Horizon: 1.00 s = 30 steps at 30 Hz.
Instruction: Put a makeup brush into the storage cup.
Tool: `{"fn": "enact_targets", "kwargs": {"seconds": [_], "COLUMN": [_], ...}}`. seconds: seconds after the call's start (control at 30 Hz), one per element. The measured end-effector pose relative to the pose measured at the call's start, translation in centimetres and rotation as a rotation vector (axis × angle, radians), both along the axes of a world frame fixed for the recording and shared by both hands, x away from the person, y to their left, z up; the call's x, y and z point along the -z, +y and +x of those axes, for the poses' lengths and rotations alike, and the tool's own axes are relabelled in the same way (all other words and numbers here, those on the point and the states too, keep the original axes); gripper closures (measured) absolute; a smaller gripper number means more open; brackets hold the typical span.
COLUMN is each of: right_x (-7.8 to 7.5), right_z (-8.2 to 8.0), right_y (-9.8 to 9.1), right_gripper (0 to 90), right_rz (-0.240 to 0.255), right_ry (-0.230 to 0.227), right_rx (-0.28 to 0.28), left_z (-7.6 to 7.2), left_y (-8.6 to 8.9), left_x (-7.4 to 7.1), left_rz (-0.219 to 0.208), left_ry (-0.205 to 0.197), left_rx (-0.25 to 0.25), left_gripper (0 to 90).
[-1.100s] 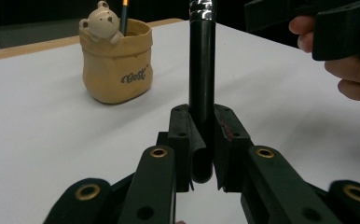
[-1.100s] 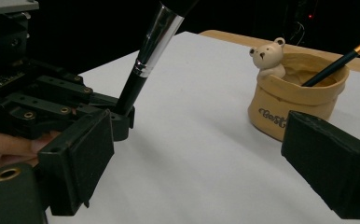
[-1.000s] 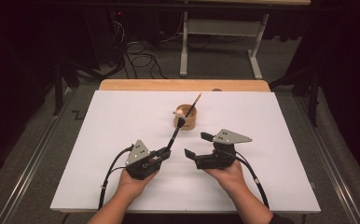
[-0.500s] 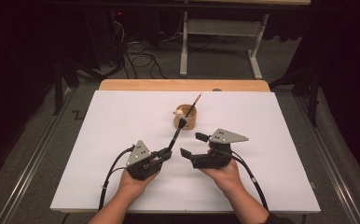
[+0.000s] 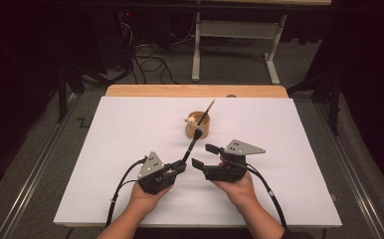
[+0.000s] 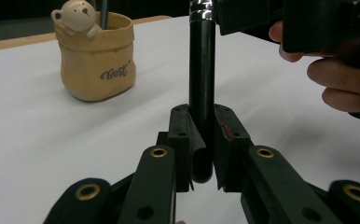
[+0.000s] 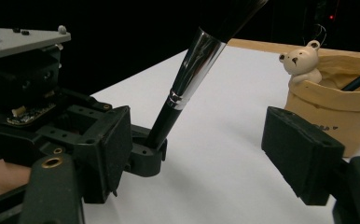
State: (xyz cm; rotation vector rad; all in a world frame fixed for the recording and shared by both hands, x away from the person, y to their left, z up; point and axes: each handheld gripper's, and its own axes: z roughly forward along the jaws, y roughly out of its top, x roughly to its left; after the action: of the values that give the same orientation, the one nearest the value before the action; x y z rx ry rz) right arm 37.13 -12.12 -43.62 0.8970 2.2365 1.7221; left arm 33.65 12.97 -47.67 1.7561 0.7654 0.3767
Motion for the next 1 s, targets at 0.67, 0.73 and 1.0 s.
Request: {"fn": "enact_targets", "kwargs": {"seconds": [0.67,0.73,1.0], "right_x": [0.8,0.8,1.0], "right_z": [-0.1,-0.1,0.0], "right_y": [-0.1,-0.1,-0.1], "right_gripper": [52.0,53.1,59.2], "right_rz": [0.1,0.109,0.14], "right_ry": [0.048,0.054,0.079], "right_rx": [-0.019,-0.018,-0.016], "left_z": [-0.6,-0.6,-0.7], "left_y": [-1.3,-1.3,-1.5], "left_x": [0.2,0.1,0.2], "left_rz": [-0.018,-0.019,-0.018], "left_ry": [-0.003,-0.002,-0.003], "left_rx": [0.039,0.041,0.047], "left_gripper": [79.0,79.0,79.0]}}
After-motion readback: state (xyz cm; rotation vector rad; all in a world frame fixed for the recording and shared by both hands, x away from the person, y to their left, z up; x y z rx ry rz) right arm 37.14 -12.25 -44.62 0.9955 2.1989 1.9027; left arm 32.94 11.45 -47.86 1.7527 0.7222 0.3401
